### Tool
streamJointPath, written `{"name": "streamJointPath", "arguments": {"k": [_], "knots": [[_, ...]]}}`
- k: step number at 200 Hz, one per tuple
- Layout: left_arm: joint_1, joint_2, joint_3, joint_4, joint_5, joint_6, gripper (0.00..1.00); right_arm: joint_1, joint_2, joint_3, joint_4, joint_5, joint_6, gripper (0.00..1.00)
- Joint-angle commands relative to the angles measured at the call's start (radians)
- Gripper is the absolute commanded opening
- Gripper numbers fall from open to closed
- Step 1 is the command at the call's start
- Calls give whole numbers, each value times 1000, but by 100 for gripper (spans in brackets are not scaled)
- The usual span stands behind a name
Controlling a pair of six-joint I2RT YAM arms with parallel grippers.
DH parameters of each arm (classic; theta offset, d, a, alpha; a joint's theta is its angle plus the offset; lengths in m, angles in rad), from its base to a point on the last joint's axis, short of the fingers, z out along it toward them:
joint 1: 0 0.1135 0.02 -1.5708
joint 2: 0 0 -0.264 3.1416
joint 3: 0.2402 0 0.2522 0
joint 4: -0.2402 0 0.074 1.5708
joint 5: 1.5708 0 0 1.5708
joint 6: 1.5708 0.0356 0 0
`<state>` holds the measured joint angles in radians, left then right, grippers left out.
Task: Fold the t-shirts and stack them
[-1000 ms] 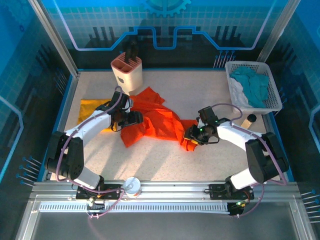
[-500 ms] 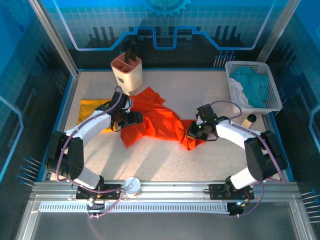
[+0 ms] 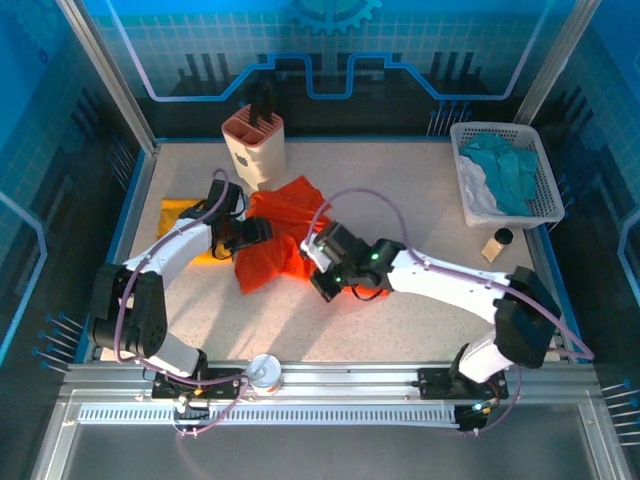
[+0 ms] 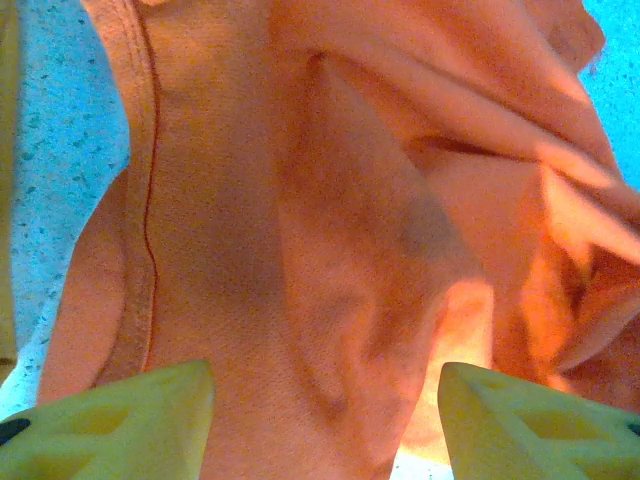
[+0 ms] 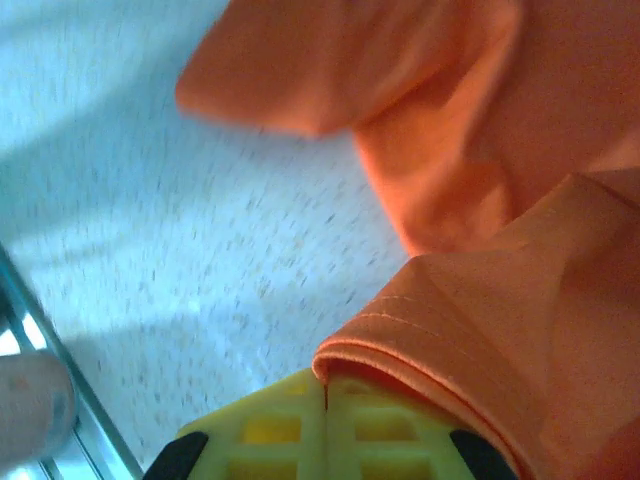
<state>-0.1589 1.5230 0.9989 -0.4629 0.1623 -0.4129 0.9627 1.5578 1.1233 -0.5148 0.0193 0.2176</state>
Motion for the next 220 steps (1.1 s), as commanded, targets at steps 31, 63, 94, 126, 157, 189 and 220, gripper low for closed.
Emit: {"name": "streamJointPath", "arguments": {"k": [31,63,94,126,157,189,220], "knots": [[2,-15,-8,1,28,-5,62,5,43,-34,-120,-12,-89,29],[2,-11,-13,4,32,-6,62,-70,-53,-62,-81,-122,-8,44],[2,-18,-14,1,31,-4,62,-130,-153,-82,-72,-203,137,52],[2,-19,-12,6,37,-9,62,-205,-230,-128,-101,-196,322,53],[3,-10,-3,8,45,-14,62,-284,-255,-213,-83,-258,573,53],[2,-5,-5,18,49,-18,62,-279,-215,-288,39,-297,670,53],[1,-6,-9,14,57,-18,61,-275,-141,-281,127,-369,725,51]]}}
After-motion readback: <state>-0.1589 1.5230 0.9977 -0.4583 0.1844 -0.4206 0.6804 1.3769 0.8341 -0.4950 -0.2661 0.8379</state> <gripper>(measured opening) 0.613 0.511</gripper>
